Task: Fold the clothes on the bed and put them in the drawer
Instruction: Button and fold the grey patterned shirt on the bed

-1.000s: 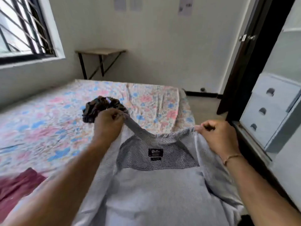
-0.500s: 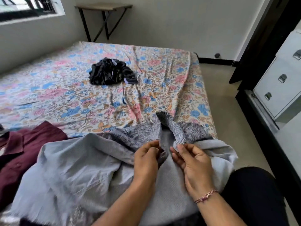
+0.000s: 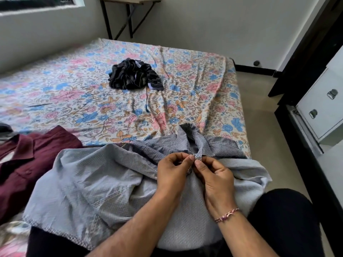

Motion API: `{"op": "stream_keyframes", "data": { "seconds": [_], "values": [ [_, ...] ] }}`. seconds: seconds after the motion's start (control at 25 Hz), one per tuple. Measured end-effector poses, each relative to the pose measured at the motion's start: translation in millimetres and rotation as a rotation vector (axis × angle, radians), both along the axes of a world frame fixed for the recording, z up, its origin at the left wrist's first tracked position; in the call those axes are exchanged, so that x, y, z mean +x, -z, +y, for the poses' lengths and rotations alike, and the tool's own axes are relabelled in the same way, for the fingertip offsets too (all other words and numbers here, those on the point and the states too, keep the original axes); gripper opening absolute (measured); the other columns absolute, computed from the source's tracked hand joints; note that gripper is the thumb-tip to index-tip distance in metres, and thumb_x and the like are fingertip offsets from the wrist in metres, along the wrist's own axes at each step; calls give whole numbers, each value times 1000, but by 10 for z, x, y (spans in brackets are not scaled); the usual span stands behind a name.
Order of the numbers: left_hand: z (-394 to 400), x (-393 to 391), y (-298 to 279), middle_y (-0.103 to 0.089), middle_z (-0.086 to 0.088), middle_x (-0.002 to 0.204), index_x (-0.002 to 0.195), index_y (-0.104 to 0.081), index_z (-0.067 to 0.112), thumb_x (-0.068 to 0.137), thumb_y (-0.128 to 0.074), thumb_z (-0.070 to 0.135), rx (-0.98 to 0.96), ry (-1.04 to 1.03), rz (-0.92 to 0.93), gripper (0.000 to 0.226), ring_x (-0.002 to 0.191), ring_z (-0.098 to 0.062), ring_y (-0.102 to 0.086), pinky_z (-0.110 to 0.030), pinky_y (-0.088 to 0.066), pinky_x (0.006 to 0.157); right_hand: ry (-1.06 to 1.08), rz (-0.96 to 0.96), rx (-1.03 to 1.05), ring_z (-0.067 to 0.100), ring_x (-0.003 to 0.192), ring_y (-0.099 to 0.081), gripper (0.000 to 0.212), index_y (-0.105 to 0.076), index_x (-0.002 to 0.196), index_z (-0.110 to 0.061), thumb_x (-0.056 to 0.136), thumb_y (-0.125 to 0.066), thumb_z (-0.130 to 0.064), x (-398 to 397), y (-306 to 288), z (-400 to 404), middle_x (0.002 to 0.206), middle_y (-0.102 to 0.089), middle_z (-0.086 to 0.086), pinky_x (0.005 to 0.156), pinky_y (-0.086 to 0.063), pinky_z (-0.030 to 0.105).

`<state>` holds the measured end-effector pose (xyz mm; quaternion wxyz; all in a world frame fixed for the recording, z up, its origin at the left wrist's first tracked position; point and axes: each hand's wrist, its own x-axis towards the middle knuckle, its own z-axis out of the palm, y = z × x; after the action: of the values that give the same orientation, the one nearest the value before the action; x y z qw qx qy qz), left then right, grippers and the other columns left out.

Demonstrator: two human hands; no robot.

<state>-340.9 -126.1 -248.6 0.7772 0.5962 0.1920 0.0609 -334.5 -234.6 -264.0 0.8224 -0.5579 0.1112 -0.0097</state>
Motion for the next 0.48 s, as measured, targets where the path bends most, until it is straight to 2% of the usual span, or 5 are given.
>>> {"op": "stream_keyframes", "data": {
  "seconds": [0.16,0.28,0.32,0.4,0.48],
  "values": [
    [5,-28,-100,-76,-7,71,79,-77,11,89,-81,10,179,-58,-33,10,61,-8,-67,-26,-57,61,29,-62,-13,27,90,-69,38,-79,88,-14,59,-94,-33,13,12,-11,94,-76,15,90,-58,39],
    [-4,-45,-105,-74,2,66,75,-76,16,87,-82,13,341,-76,-57,13,54,-4,-67,-20,-54,53,90,-166,-192,18,86,-70,17,-77,88,-17,76,-86,-9,5,-13,-6,88,-78,4,86,-59,32],
    [-8,-41,-101,-74,3,66,75,-76,17,86,-82,14,351,-81,-53,13,56,-4,-67,-20,-54,54,92,-208,-271,13,84,-71,20,-77,89,-19,80,-82,-1,2,-17,-6,86,-79,-2,83,-59,26],
    [-10,-34,-89,-75,2,68,75,-77,18,84,-83,15,311,-88,-45,11,60,-6,-68,-24,-56,57,75,-269,-398,4,83,-71,26,-77,90,-23,85,-79,3,1,-35,1,87,-79,-11,81,-57,19],
    [-18,-40,-86,-76,-3,72,79,-78,15,86,-82,13,218,-76,-44,8,64,-14,-71,-31,-60,60,61,-298,-441,6,87,-71,27,-77,91,-23,86,-77,3,10,-28,2,91,-78,-11,85,-57,23]
  ]
}}
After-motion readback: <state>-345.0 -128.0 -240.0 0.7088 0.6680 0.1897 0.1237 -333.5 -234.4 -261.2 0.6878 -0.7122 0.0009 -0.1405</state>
